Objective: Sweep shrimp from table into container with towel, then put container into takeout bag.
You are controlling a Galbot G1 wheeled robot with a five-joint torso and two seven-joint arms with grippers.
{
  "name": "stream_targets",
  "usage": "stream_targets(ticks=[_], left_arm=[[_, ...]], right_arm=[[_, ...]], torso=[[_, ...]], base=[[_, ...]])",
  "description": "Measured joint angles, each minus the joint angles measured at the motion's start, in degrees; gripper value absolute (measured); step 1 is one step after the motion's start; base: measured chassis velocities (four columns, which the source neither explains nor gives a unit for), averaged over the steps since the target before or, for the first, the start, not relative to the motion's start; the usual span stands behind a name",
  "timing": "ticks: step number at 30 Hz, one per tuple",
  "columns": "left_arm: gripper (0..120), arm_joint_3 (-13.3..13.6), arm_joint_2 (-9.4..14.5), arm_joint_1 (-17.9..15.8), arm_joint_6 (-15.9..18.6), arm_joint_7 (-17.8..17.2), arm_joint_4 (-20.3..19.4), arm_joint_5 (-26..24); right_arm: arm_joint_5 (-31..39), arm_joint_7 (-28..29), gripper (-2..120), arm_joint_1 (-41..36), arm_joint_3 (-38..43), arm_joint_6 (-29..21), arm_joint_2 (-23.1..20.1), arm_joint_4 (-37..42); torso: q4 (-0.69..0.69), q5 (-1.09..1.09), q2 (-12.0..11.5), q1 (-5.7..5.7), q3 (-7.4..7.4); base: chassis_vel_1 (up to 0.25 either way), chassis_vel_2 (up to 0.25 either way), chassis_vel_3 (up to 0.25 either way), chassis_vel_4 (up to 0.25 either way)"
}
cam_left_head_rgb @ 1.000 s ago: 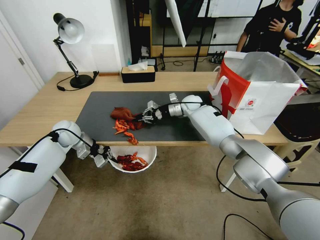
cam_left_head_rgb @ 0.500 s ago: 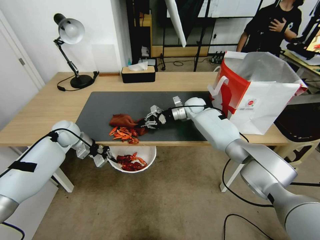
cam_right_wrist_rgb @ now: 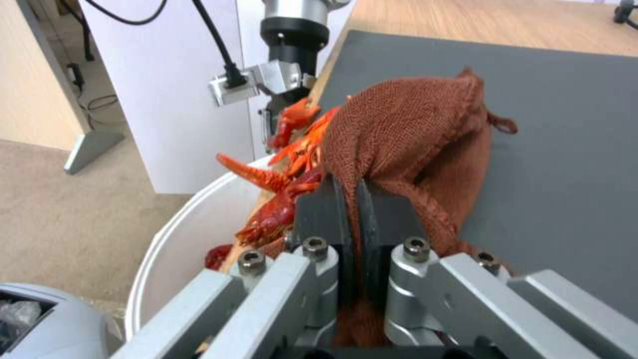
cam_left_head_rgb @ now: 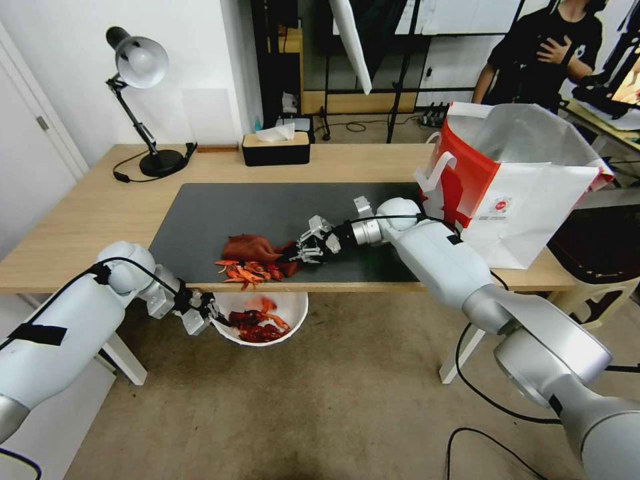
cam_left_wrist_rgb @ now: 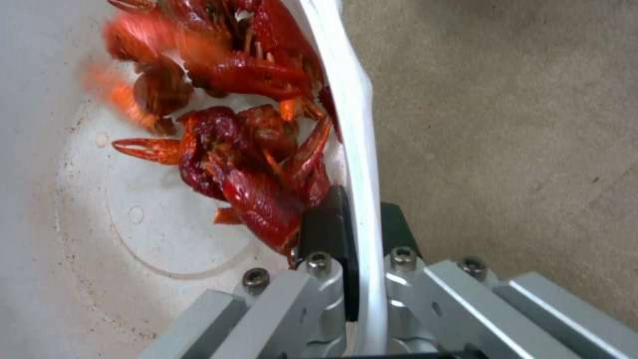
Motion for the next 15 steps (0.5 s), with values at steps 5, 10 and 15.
stream_targets(ticks=[5, 10, 15], left_arm=[[0, -0.1, 0.2, 0.2, 0.0, 0.0, 0.0, -0.2], [0, -0.3, 0.4, 0.4, 0.0, -0.1, 0.1, -0.2], [0, -0.3, 0.5, 0.5, 0.0, -0.1, 0.1, -0.6]], right_arm=[[0.8, -0.3, 2, -0.1, -0.7, -0.5, -1.2, 1.4], [1.2, -0.8, 2, -0.4, -1.3, -0.8, -1.9, 2.8], [1.7, -1.2, 2, -0.6, -2.2, -1.2, -2.6, 4.3]], torso=[[-0.02, -0.01, 0.0, 0.0, 0.0], [-0.01, -0.01, 0.0, 0.0, 0.0], [-0.01, -0.02, 0.0, 0.0, 0.0]], base=[[0.0, 0.0, 0.0, 0.0], [0.0, 0.0, 0.0, 0.0], [0.0, 0.0, 0.0, 0.0]])
